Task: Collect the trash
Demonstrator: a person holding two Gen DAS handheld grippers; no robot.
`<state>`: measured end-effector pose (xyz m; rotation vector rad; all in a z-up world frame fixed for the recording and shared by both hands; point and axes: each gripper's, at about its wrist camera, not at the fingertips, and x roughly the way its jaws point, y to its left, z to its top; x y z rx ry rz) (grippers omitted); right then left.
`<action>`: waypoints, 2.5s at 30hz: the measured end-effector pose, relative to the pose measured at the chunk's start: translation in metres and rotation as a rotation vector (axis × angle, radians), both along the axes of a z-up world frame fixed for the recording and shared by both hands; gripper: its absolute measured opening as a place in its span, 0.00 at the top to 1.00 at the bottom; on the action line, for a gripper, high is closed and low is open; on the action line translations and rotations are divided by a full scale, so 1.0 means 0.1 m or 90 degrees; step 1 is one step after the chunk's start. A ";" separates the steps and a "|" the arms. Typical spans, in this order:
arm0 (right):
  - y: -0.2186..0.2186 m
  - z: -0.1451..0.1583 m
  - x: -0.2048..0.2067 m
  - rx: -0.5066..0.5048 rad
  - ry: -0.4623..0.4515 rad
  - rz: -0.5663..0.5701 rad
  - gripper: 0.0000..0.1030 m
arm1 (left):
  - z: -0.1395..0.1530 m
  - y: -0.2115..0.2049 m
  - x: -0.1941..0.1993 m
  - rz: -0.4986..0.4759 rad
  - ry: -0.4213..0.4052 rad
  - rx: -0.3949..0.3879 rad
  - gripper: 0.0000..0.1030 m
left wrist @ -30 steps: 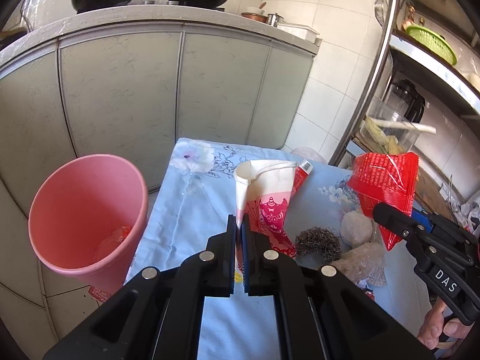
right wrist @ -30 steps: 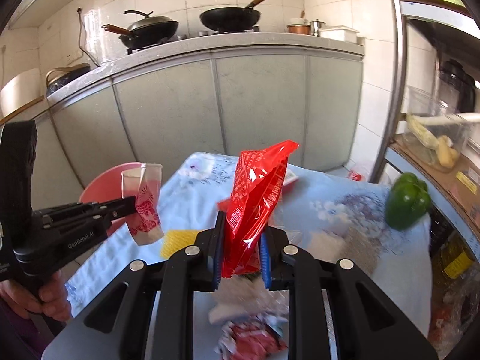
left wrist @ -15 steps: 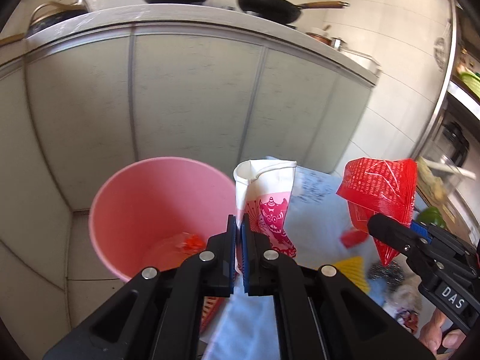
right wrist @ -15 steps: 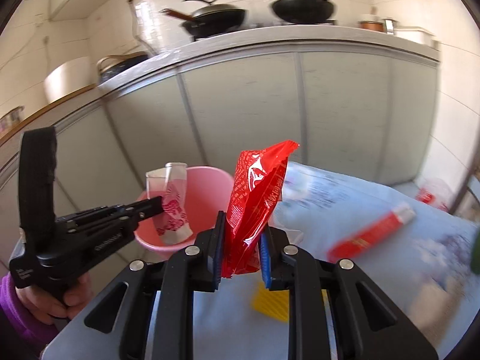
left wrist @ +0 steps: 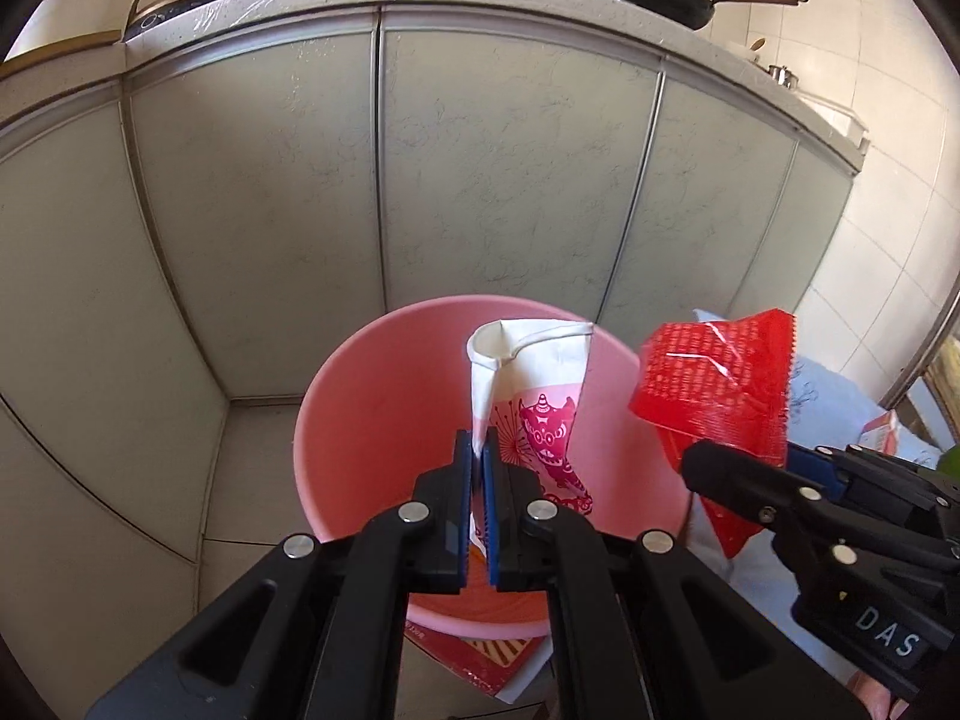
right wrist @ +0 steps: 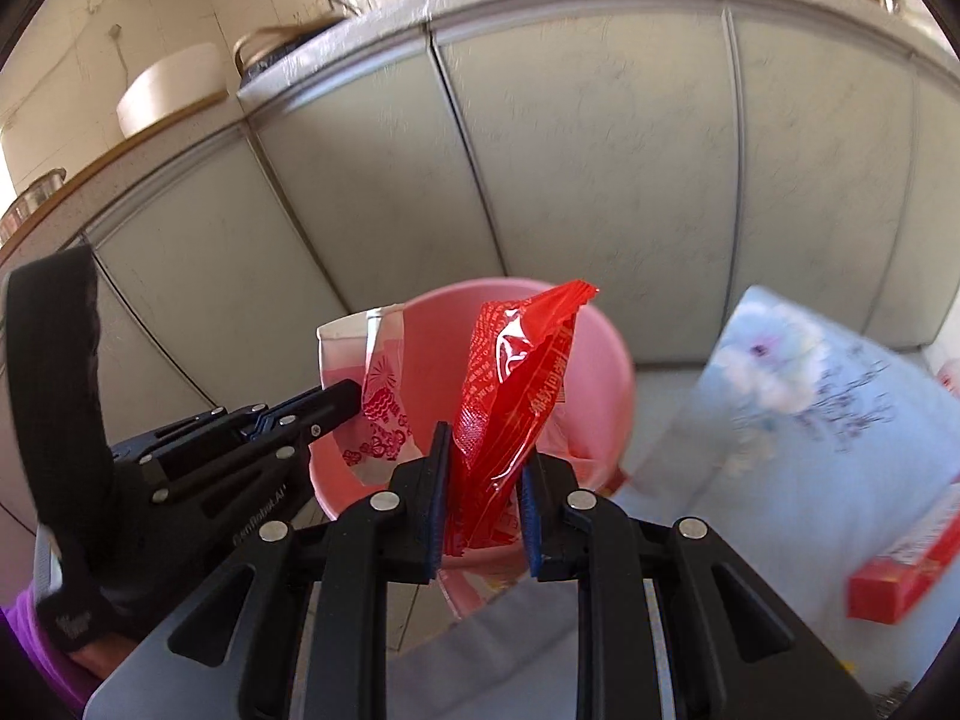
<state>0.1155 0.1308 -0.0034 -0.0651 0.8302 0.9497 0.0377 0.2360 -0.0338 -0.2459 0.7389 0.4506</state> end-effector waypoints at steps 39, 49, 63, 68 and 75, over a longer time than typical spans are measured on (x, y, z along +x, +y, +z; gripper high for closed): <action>-0.35 -0.02 -0.35 -0.055 -0.036 -0.034 0.59 | 0.22 -0.12 -0.24 -0.071 -0.077 -0.094 0.75; -1.66 0.23 -0.66 -0.011 -0.011 -0.153 0.59 | 0.41 -0.96 -0.29 -0.244 -0.085 -0.079 0.75; -3.35 -0.11 -1.01 -0.051 -0.013 -0.397 0.59 | 0.38 -2.16 -0.23 -0.534 -0.017 -0.135 0.74; -3.43 -0.35 -1.06 -0.055 0.010 -0.397 0.59 | 0.20 -2.49 -0.11 -0.562 0.033 -0.139 0.62; -3.46 -0.49 -1.00 -0.061 0.022 -0.394 0.51 | -0.04 -2.64 0.22 -0.536 0.089 -0.169 0.51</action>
